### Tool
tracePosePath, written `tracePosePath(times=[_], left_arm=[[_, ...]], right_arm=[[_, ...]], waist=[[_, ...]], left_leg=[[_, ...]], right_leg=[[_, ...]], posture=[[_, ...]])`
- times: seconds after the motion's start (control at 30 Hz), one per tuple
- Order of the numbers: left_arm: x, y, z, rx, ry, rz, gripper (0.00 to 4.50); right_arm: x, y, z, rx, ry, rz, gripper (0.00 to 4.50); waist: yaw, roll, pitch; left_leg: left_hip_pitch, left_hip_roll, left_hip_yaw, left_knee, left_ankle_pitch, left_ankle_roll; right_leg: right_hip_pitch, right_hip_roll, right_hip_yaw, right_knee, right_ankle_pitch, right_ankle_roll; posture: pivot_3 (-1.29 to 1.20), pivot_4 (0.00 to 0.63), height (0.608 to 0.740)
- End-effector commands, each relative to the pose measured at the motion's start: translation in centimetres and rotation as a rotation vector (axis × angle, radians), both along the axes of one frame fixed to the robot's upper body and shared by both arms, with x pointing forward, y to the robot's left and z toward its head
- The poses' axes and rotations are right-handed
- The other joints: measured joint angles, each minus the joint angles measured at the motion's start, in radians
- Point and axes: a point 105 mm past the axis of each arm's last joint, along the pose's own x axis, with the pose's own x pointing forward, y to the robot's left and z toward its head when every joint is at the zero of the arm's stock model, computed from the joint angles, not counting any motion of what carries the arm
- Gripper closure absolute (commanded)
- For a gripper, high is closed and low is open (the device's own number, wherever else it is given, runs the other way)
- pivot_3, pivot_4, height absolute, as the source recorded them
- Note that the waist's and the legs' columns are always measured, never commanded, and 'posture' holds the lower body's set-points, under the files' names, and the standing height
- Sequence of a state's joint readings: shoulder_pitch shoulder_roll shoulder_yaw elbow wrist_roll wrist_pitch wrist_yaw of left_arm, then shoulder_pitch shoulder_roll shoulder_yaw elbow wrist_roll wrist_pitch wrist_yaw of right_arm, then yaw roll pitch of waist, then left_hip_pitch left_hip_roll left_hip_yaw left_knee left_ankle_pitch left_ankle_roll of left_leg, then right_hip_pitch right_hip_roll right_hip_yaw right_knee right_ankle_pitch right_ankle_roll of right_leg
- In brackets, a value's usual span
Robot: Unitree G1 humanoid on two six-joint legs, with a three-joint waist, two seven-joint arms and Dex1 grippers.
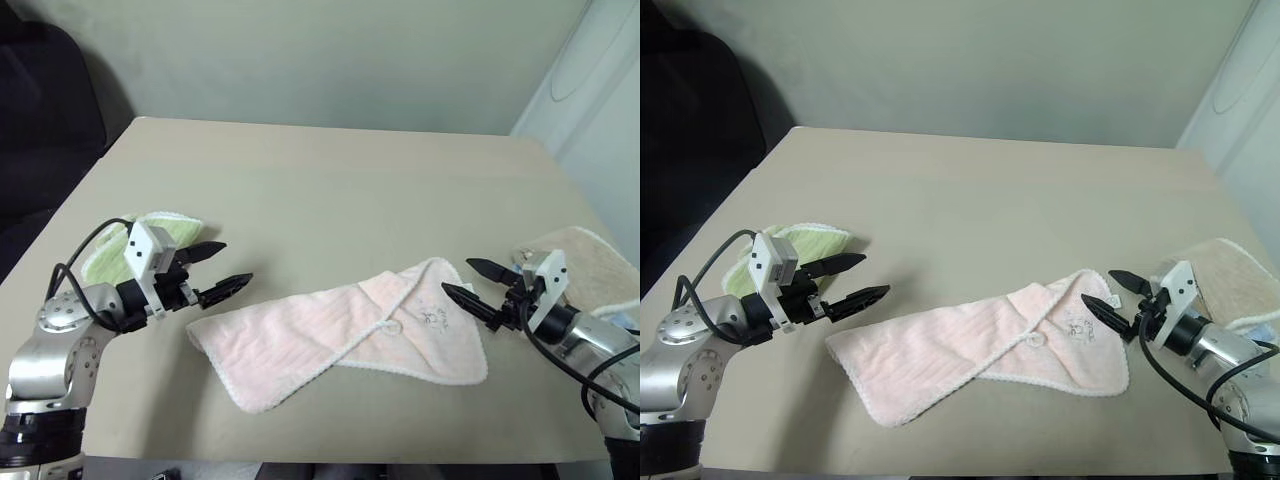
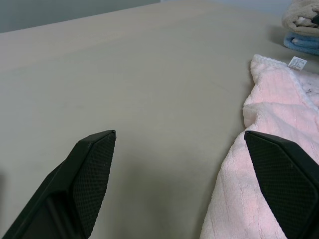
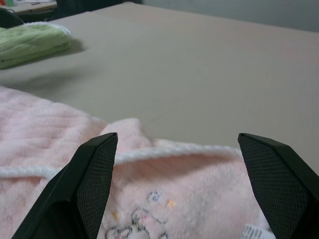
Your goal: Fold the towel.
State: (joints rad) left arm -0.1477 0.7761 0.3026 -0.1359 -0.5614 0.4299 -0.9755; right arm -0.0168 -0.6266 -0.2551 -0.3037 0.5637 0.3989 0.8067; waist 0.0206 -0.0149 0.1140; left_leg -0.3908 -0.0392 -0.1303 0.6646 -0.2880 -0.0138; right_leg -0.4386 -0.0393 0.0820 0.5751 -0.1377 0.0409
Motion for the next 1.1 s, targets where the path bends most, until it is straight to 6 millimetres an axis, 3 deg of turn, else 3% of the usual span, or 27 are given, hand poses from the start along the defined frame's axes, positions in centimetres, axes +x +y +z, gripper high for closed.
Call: tracePosePath(times=[0.03,0.3,0.63,0.87,1.0,1.1], left_arm=[[-0.4,0.1,1.1,0.021,-0.043,-0.003,0.0],[-1.3,0.4,1.1,0.025,-0.034,0.015,0.0],[-3.0,-0.8,0.7,0.016,-0.015,0.0,0.0],[-2.7,0.3,0.4,0.029,0.006,0.016,0.0],[-2.0,0.0,-0.3,0.02,0.008,0.02,0.0],[-2.3,-1.0,-0.1,0.002,0.004,-0.029,0.0]], right_arm=[[0.0,0.2,1.0,-0.001,-0.043,0.02,0.42],[-0.2,0.1,1.1,-0.015,-0.032,0.036,0.42],[-1.0,-0.9,1.1,-0.036,-0.009,0.039,0.42],[-0.4,-0.9,1.6,-0.06,-0.007,0.033,0.42],[-0.4,-2.4,1.4,-0.085,-0.002,-0.019,0.42],[-0.3,-1.8,1.6,-0.08,-0.002,-0.024,0.42]], waist=[[0.0,0.0,0.0],[0.0,0.0,0.0],[0.0,0.0,0.0],[-0.001,0.0,0.0],[0.002,0.0,-0.001],[0.002,0.0,-0.002]], left_leg=[[0.0,0.0,0.0,0.0,0.0,0.0],[0.0,0.0,0.0,0.0,0.0,0.0],[0.0,0.0,0.0,0.0,0.0,0.0],[0.0,0.0,0.0,0.0,0.0,0.0],[0.0,0.0,0.0,0.0,0.0,0.0],[0.0,0.0,0.0,0.0,-0.001,0.0]], right_leg=[[0.0,0.0,0.0,0.0,0.0,0.0],[0.0,0.0,0.0,0.0,0.0,0.0],[0.0,0.0,0.0,0.0,-0.002,-0.001],[-0.001,0.0,0.0,0.0,-0.004,0.001],[0.0,0.0,0.0,0.0,-0.002,-0.002],[0.0,0.0,0.0,0.0,-0.002,-0.002]], posture=[[0.0,0.15,0.74],[0.0,0.15,0.74],[0.0,0.15,0.74],[0.0,0.15,0.74],[0.0,0.15,0.74],[0.0,0.15,0.74]])
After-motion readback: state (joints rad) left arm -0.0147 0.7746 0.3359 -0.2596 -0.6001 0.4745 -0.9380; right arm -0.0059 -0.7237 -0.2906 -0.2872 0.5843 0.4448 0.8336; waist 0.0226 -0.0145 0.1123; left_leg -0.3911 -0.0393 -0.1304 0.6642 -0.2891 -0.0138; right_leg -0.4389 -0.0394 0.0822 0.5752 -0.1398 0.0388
